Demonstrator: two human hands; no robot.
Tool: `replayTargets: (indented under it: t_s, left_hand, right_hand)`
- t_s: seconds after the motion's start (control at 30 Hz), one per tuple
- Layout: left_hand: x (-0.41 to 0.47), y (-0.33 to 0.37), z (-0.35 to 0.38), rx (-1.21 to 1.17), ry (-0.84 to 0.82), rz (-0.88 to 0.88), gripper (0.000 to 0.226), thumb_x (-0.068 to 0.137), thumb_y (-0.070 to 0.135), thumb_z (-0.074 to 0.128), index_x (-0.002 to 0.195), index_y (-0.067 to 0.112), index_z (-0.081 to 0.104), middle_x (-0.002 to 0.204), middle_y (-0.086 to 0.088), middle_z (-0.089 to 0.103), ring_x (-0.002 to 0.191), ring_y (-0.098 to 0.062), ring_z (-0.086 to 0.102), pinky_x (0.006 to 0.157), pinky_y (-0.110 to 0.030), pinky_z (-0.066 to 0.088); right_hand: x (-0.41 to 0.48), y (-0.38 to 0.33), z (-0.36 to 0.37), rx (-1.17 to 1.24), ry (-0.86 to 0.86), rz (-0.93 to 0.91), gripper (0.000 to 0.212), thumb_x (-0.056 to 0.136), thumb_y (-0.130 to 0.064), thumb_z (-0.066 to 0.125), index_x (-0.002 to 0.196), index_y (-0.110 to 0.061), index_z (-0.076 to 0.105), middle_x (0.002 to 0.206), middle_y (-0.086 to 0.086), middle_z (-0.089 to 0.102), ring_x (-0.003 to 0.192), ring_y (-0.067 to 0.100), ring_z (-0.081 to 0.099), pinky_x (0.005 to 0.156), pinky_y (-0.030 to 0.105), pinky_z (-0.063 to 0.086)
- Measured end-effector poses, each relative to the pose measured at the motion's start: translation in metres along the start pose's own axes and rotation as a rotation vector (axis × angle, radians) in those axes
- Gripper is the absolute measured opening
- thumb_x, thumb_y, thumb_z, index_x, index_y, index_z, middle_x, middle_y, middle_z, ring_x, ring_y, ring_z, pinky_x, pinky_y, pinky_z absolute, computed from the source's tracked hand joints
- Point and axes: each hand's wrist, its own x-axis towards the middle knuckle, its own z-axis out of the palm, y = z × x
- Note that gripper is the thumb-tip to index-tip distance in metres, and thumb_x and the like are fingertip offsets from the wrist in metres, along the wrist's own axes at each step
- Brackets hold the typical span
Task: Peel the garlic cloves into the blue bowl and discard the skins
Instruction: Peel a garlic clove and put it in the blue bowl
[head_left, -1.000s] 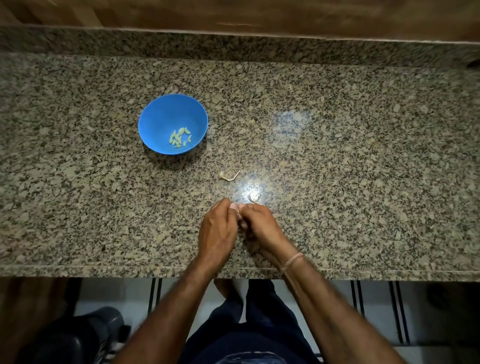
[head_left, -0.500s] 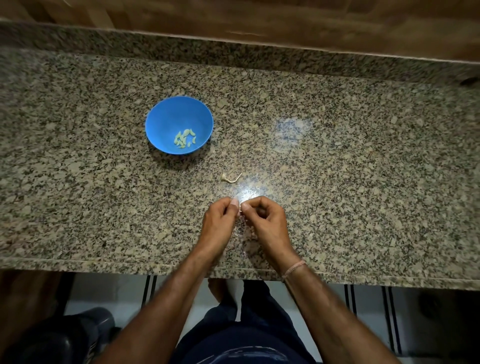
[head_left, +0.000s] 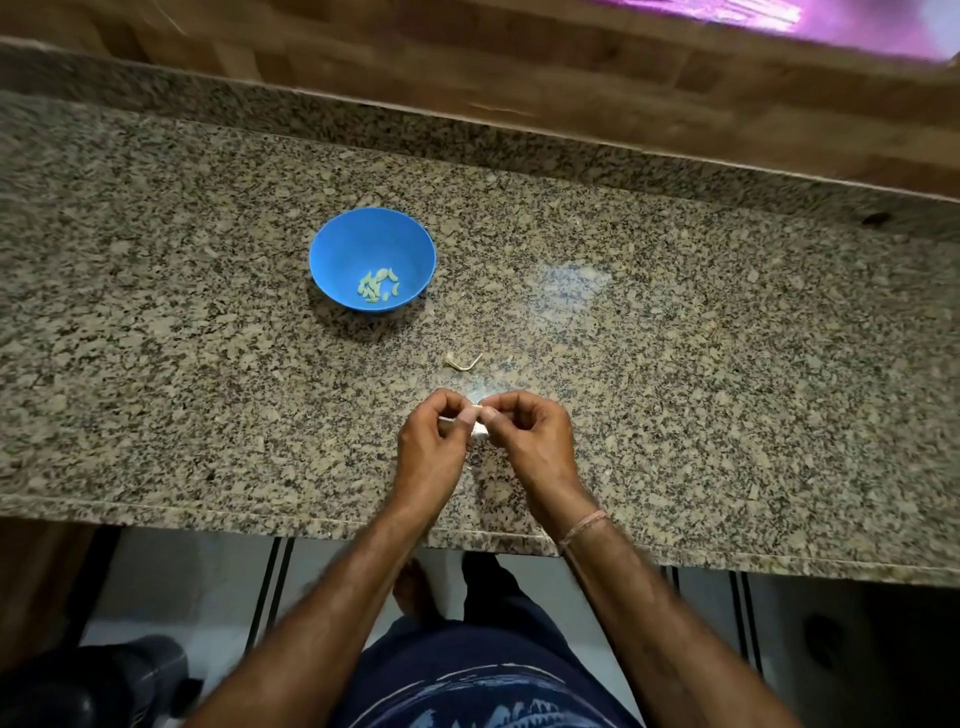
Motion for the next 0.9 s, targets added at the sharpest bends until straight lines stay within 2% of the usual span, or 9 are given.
replayTargets:
  t_s: [0.2,0.4,0.47,0.6,0.7,0.83,0.9]
  left_hand:
    - [-0.01,-0.001,-0.009,-0.216,-0.012,0.002,0.003,0.096,0.02,0.073,0.097,0.018,0.075,0.086,0.0,0.074,0.078,-0.009,0.066,0.07,-0.021,0.053]
    - [-0.013,-0.001,-0.012,-0.259,-0.004,-0.028,0.008,0.096,0.02,0.072,0.094,0.013,0.075,0.085,-0.003,0.072,0.075,-0.008,0.063,0.069,-0.021,0.052]
    - [-0.01,-0.004,-0.009,-0.236,-0.004,-0.058,0.012,0.097,0.024,0.071,0.092,0.013,0.074,0.086,-0.008,0.072,0.076,-0.012,0.062,0.068,-0.027,0.056]
    - [0.0,-0.01,-0.004,-0.059,0.045,-0.063,0.017,0.099,0.027,0.069,0.086,0.015,0.07,0.077,0.002,0.066,0.067,-0.006,0.057,0.059,-0.017,0.046]
    - [0.004,-0.01,0.0,0.012,0.076,-0.061,0.017,0.099,0.028,0.069,0.088,0.015,0.073,0.082,0.001,0.071,0.072,-0.009,0.063,0.065,-0.024,0.051]
    - [0.007,-0.004,0.005,-0.021,0.06,-0.038,0.011,0.099,0.025,0.07,0.107,0.02,0.075,0.098,0.006,0.077,0.092,-0.007,0.073,0.08,-0.025,0.06]
    - [0.008,-0.002,0.007,-0.014,0.091,-0.031,0.006,0.097,0.023,0.073,0.103,0.022,0.075,0.094,0.005,0.077,0.089,-0.007,0.073,0.076,-0.022,0.06]
  right_hand:
    - [-0.011,-0.001,0.002,0.043,0.002,-0.048,0.007,0.092,-0.004,0.074,0.099,-0.007,0.075,0.095,0.007,0.076,0.087,0.011,0.073,0.081,0.024,0.059]
    - [-0.013,0.003,0.004,0.102,-0.035,-0.007,0.01,0.093,-0.003,0.074,0.102,-0.002,0.074,0.1,0.013,0.076,0.089,0.015,0.073,0.084,0.026,0.06]
    - [-0.011,0.005,0.004,0.14,-0.051,0.032,0.01,0.094,-0.003,0.072,0.103,-0.001,0.074,0.099,0.012,0.076,0.089,0.018,0.072,0.086,0.029,0.061]
    - [0.002,0.007,0.0,0.25,-0.048,0.185,0.016,0.096,-0.008,0.071,0.107,0.004,0.072,0.089,0.007,0.072,0.077,0.012,0.063,0.074,0.023,0.058]
    - [0.012,0.012,-0.007,0.242,-0.076,0.222,0.02,0.096,-0.013,0.072,0.106,0.004,0.073,0.087,0.004,0.071,0.074,0.008,0.062,0.069,0.021,0.055]
    - [0.02,0.016,-0.018,0.107,-0.129,0.16,0.012,0.096,-0.015,0.072,0.098,-0.004,0.075,0.083,0.002,0.072,0.074,0.01,0.063,0.07,0.022,0.056]
    - [0.025,0.016,-0.022,0.028,-0.149,0.118,0.012,0.096,-0.017,0.073,0.096,-0.005,0.074,0.081,0.002,0.071,0.074,0.009,0.064,0.071,0.024,0.056]
